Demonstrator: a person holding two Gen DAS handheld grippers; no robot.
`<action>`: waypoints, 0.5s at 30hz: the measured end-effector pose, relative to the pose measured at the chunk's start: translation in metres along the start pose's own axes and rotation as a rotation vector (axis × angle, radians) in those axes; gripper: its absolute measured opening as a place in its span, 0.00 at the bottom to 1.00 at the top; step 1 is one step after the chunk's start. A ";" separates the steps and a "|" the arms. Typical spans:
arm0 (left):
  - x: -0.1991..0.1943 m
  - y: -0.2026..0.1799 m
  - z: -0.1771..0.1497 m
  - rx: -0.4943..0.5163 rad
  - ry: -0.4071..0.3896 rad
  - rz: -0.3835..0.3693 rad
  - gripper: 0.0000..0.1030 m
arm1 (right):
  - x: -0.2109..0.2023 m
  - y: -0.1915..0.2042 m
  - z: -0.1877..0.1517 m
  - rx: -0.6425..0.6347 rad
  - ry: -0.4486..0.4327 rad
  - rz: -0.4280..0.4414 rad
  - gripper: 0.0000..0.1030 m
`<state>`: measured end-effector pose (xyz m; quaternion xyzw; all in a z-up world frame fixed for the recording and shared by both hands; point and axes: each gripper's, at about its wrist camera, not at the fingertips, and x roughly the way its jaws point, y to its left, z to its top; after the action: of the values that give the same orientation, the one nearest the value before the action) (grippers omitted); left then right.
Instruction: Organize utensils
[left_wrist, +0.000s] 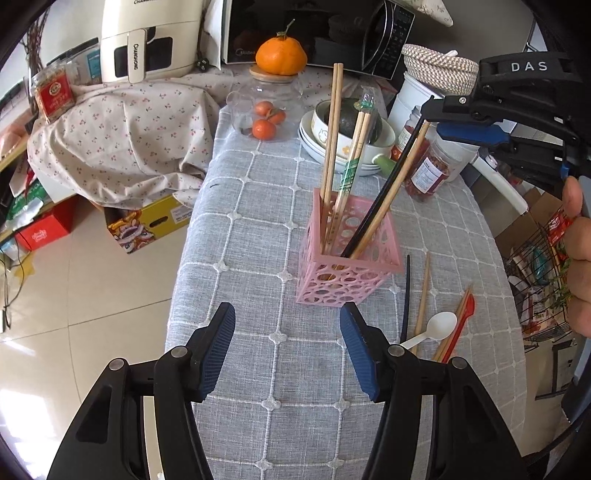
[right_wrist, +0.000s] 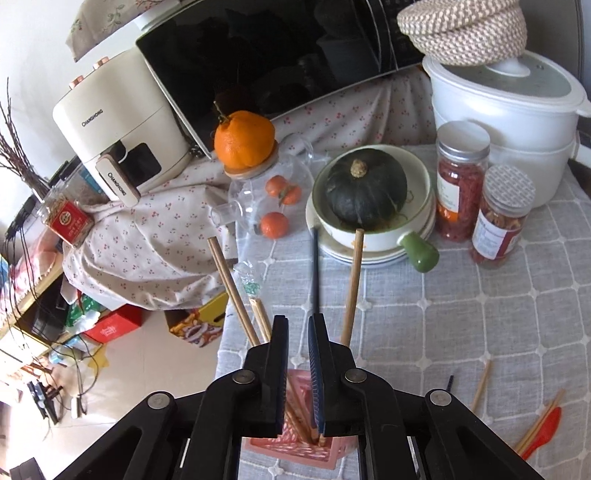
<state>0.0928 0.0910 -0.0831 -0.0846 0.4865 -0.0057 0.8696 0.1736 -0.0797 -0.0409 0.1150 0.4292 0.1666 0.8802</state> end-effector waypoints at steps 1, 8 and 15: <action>0.000 0.000 0.000 0.002 0.000 -0.001 0.61 | -0.004 -0.002 0.000 0.004 -0.006 -0.001 0.26; 0.001 -0.008 -0.002 0.022 0.000 -0.013 0.66 | -0.049 -0.017 -0.001 -0.010 -0.058 0.016 0.45; 0.008 -0.020 -0.008 0.049 0.027 -0.014 0.67 | -0.074 -0.056 -0.026 0.008 -0.042 -0.018 0.57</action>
<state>0.0920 0.0696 -0.0910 -0.0669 0.4972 -0.0249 0.8647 0.1209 -0.1587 -0.0233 0.1180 0.4124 0.1544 0.8900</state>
